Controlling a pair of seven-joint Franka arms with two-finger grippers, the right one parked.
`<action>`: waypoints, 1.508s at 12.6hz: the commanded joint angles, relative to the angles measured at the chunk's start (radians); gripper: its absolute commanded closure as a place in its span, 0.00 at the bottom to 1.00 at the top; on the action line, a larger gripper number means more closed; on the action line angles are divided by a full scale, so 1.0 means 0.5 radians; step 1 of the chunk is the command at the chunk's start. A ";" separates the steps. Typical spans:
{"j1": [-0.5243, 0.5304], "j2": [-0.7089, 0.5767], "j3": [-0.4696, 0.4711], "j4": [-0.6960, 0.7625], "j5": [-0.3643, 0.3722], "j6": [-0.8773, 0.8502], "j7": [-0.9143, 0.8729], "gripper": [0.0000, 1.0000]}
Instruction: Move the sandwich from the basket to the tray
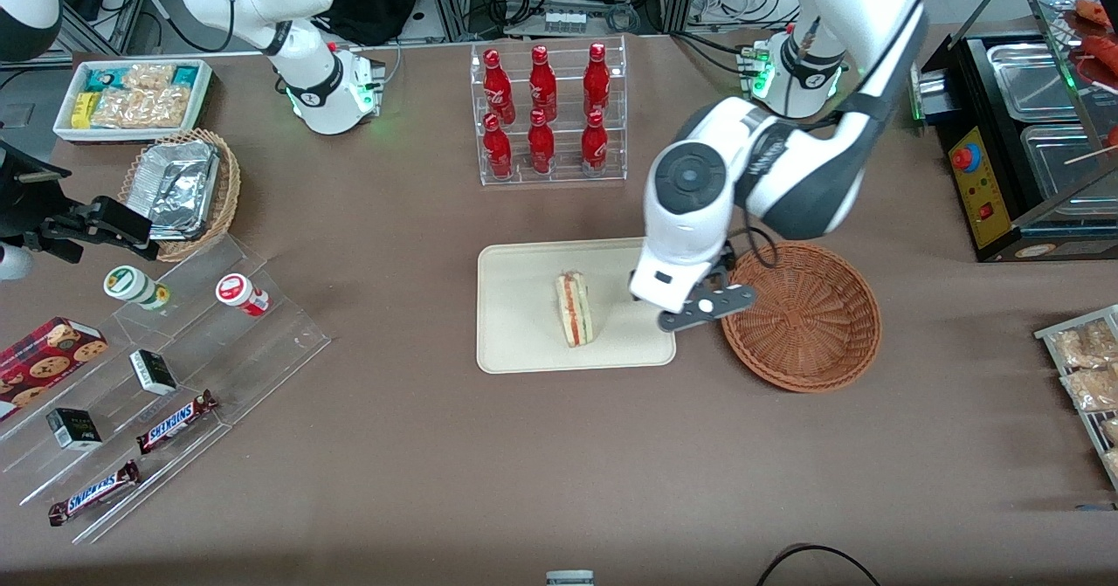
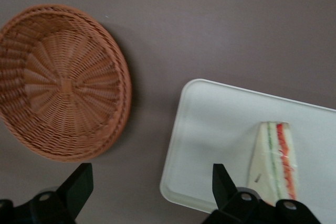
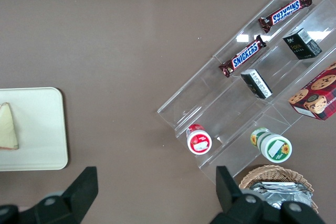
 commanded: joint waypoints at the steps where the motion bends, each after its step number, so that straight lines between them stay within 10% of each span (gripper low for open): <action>1: 0.141 -0.163 -0.015 -0.153 -0.054 -0.038 0.177 0.00; 11: 0.534 -0.504 0.000 -0.279 -0.299 -0.391 0.913 0.00; 19: 0.470 -0.845 0.377 -0.442 -0.441 -0.596 1.471 0.00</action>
